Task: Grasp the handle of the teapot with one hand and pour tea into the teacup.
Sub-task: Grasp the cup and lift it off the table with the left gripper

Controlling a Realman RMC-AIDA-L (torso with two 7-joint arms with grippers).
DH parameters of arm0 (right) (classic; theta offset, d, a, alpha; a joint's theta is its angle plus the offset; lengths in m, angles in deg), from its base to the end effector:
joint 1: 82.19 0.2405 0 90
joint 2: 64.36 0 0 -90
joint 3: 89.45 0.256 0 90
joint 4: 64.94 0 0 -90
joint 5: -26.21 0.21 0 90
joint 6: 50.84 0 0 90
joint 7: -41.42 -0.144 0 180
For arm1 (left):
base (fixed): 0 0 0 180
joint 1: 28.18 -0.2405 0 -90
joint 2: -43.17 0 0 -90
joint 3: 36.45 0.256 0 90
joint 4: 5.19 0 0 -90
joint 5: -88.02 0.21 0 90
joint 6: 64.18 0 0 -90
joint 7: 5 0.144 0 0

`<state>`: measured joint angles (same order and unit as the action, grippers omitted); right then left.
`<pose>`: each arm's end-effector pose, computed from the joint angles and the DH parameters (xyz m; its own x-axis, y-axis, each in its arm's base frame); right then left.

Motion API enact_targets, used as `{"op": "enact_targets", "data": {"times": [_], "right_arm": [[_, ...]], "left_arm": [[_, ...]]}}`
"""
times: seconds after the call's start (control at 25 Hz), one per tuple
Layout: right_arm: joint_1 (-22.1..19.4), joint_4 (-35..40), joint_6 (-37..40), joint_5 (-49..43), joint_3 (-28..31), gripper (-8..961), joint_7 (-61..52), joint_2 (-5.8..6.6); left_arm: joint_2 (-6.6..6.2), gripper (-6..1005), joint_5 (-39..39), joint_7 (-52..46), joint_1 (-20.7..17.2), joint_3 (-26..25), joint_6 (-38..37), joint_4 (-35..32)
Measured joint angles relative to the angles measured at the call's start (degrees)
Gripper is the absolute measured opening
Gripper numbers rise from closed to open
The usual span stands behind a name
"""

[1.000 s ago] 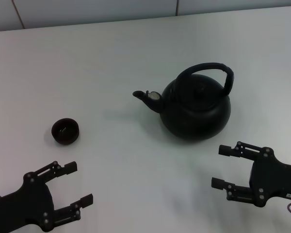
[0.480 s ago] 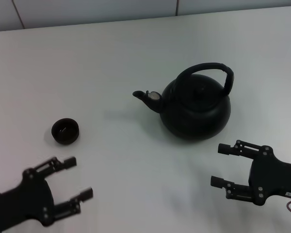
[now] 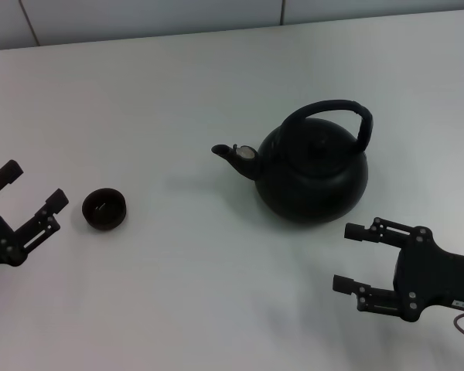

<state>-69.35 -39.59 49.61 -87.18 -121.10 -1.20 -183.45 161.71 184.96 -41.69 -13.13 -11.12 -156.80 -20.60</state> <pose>0.3313 0.2040 -0.0153 0.7813 -0.1110 -0.6142 -0.3511 -0.8917 -0.2856 -0.3372 0.2408 -0.0018 0.6942 0.0078 0.7197 0.5382 -0.6696 -0.5119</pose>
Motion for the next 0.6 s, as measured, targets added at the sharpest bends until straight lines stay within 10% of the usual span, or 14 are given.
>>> {"op": "enact_targets", "data": {"times": [0.6], "right_arm": [[0.39, 0.05, -0.68, 0.01, 0.09, 739, 0.01, 0.03]], "left_arm": [[0.04, 798, 1.05, 4.01, 0.09, 2.93, 4.61, 1.05]]}}
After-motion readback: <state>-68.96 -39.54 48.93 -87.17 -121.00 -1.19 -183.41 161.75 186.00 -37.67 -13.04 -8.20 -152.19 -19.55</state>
